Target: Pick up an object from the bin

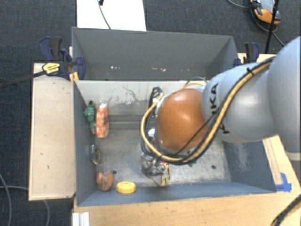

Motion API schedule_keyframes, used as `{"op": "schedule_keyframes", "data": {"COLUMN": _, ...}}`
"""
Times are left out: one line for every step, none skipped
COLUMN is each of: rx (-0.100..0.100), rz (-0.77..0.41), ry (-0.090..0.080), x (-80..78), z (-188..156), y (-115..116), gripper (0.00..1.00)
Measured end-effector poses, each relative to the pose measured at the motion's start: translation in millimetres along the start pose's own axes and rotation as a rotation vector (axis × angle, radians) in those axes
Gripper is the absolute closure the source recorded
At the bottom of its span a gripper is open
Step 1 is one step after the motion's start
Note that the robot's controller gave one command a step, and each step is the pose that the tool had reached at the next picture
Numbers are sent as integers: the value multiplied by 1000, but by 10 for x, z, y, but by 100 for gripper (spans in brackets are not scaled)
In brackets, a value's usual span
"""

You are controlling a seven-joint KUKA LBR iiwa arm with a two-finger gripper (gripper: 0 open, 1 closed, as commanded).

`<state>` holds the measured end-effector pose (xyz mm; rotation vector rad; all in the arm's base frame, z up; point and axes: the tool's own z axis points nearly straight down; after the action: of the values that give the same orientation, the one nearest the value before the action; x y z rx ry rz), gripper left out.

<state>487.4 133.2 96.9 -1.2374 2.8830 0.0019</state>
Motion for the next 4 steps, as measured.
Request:
{"op": "schedule_keyframes", "data": {"rx": -1, "rz": 4, "ry": 1, "x": 0, "z": 0, "y": 2, "gripper": 0}}
{"op": "schedule_keyframes", "data": {"rx": -1, "rz": 9, "ry": 2, "x": 1, "z": 0, "y": 2, "gripper": 100}}
{"op": "schedule_keyframes", "data": {"rx": -1, "rz": 12, "ry": 2, "x": 2, "z": 0, "y": 2, "gripper": 0}}
{"op": "schedule_keyframes", "data": {"rx": -2, "rz": 13, "ry": 3, "x": 2, "z": 0, "y": 2, "gripper": 0}}
